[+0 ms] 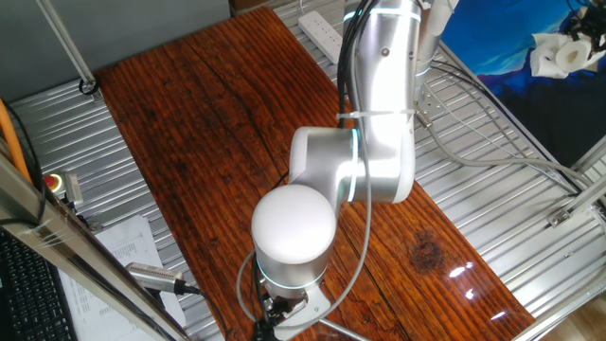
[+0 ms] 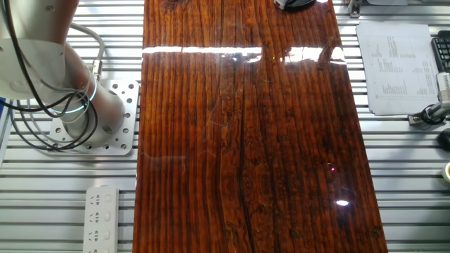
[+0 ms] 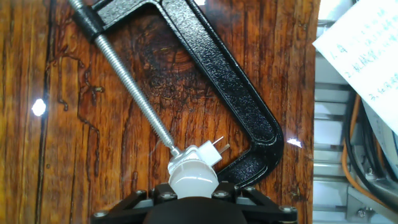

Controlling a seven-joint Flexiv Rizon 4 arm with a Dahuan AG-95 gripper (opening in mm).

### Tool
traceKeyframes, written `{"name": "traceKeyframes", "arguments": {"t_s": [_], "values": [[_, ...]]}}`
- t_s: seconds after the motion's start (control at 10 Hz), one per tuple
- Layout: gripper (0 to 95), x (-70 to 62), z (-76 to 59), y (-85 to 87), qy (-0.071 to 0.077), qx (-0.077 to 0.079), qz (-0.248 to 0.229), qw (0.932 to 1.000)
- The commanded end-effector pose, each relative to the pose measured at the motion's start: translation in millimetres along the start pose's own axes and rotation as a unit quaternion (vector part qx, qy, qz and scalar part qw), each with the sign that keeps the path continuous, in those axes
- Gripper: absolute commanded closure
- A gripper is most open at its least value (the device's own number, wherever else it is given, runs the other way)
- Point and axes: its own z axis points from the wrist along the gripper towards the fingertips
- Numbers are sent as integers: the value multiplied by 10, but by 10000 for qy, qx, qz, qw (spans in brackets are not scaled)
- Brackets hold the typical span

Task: Install the light bulb by rotating it

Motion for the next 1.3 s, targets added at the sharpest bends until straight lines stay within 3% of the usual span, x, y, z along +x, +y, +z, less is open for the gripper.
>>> {"name": "traceKeyframes", "arguments": {"t_s": [0.1, 1.0, 1.1, 1.2, 1.3], "values": [[760, 6, 7, -11, 5, 9, 141, 9999], [760, 6, 6, -10, 14, 6, 883, 9961], [570, 10, -10, -20, -643, -328, 776, 9944], [570, 12, -3, -14, -503, -255, 784, 9953], [760, 10, -7, -13, -458, -226, 849, 9951]]}}
